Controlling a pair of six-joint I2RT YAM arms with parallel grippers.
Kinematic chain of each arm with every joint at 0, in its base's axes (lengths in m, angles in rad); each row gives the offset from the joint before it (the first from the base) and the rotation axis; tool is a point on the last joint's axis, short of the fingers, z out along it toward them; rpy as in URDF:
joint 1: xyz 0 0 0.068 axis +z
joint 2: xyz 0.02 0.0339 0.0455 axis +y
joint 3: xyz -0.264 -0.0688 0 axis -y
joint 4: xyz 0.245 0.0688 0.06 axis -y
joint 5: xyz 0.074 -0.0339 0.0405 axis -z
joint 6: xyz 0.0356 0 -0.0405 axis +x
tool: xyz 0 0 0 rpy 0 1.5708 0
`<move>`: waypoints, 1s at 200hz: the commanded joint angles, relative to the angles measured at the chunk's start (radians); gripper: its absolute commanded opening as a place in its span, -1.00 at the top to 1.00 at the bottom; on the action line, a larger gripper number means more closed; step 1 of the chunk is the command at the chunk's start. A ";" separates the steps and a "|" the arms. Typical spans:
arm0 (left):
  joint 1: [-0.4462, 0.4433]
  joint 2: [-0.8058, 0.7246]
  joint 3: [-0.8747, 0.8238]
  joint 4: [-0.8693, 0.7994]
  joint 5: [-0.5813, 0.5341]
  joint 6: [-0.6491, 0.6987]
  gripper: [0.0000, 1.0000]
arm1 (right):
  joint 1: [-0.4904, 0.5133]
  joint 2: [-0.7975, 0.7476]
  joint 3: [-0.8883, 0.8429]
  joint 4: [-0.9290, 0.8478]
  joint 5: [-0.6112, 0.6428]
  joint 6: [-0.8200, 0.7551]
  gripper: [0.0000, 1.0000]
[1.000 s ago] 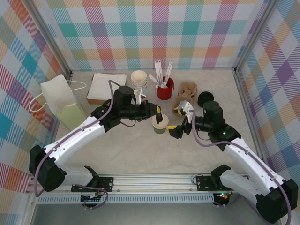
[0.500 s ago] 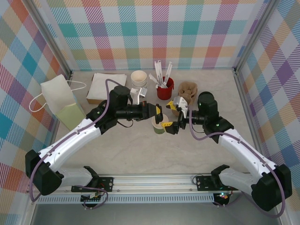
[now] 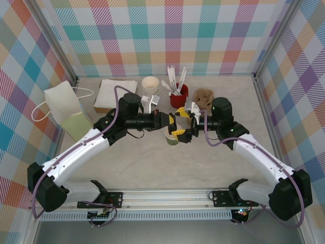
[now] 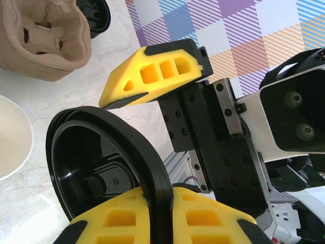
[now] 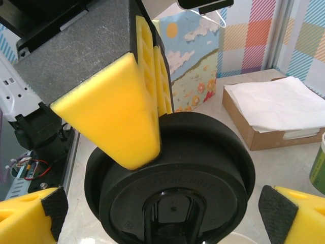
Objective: Pack the takeout coffee
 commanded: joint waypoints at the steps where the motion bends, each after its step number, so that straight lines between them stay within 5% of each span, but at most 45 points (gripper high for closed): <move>1: -0.002 -0.022 0.027 0.034 0.038 0.019 1.00 | -0.004 0.012 0.034 0.035 -0.067 -0.006 -0.92; 200: -0.006 -0.019 0.046 0.060 0.053 0.017 1.00 | -0.003 0.047 0.041 -0.020 -0.122 -0.003 -0.63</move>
